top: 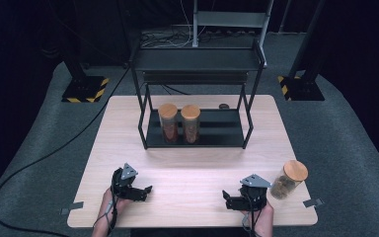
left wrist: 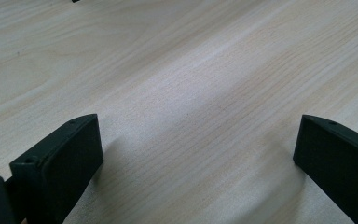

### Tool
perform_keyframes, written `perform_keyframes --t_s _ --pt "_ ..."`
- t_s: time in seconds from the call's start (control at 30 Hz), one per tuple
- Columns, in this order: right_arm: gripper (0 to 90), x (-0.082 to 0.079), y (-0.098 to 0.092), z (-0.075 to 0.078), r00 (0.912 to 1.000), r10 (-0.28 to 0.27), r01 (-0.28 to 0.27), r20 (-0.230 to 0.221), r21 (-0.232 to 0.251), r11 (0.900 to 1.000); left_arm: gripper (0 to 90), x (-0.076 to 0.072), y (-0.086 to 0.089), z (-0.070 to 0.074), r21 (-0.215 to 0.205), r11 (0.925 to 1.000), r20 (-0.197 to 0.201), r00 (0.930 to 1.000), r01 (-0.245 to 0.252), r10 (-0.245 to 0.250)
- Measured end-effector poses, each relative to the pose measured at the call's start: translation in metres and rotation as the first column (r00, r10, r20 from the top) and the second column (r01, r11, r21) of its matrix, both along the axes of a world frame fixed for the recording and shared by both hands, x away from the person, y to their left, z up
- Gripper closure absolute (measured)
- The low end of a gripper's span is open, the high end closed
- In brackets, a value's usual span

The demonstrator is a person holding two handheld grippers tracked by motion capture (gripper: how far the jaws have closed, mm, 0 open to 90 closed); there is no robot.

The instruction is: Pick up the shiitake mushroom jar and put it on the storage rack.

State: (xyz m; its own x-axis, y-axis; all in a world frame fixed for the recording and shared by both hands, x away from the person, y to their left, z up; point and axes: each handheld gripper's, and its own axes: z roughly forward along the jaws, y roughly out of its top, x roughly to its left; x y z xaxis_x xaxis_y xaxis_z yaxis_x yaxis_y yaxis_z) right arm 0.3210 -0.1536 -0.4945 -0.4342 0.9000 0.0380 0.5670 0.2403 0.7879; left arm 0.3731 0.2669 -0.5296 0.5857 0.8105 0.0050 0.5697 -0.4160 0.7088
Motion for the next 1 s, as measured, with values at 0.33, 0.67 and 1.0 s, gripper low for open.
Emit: perform_keyframes --t_s 0.33,0.67,1.0 --pt "0.0 -0.015 -0.012 0.049 0.9856 -0.001 0.011 0.169 -0.059 0.998 0.5 0.0 0.0 0.0 0.0 1.0 0.0 1.0 0.0 0.0" --pt "0.0 -0.028 -0.031 0.087 0.9559 -0.022 0.053 0.293 -0.099 0.994 0.5 0.0 0.0 0.0 0.0 1.0 0.0 1.0 0.0 0.0" --pt "0.0 -0.032 -0.05 0.107 0.9347 -0.07 0.119 0.348 -0.12 0.986 0.5 0.0 0.0 0.0 0.001 1.0 0.0 1.0 0.0 0.0"
